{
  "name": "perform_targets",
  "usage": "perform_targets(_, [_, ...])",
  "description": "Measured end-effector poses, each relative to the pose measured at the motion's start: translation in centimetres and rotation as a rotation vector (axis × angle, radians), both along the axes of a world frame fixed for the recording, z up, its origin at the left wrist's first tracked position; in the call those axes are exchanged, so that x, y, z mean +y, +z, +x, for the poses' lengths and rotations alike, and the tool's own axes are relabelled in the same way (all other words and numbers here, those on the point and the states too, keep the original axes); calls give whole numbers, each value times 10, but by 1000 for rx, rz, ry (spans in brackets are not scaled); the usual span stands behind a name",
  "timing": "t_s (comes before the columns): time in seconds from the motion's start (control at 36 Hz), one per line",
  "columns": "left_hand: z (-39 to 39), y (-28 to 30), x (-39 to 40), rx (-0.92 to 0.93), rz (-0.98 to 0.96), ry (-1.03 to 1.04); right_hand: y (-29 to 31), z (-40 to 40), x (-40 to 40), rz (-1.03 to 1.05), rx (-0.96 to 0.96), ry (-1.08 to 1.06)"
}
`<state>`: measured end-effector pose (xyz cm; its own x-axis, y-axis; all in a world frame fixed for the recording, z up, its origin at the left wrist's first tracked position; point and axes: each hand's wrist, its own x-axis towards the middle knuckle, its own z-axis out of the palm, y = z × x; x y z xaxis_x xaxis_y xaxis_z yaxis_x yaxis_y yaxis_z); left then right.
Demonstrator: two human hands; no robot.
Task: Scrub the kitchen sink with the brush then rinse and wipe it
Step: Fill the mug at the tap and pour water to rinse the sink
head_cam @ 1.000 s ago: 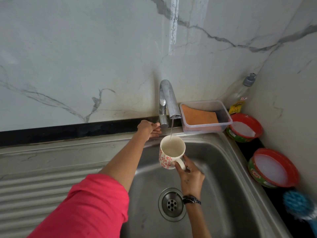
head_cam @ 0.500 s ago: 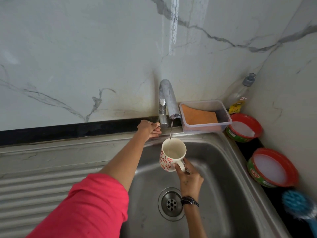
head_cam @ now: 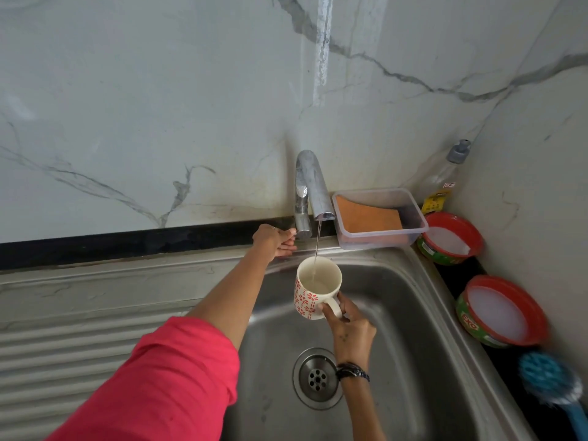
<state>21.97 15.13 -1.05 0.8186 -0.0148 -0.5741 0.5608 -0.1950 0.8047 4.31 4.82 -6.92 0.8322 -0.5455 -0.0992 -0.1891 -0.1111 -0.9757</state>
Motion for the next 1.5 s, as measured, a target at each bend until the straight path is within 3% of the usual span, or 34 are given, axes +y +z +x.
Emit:
perform_targets(0.28, [-11,-18,6,-89,-90,189,19,3,-10,-81,-23,28])
perform_targets(0.58, [-30,-34,5,-150,-448,407,31,-3,-18,-185,-29,46])
perform_targets(0.69, [-30,-32,4,-178,-452,430,34,0,-16,-208,-50,40])
perform_targets(0.92, [-26,-25,4,-375,-275,365,34,7,-13,-219,-77,67])
perform_targets(1.14, [-15,-5,7,-671,118,2,33,13,-15,-183,-35,71])
perform_targets(1.5, [-14,27,-7,-725,442,-265,42,8,-22,-400,55,156])
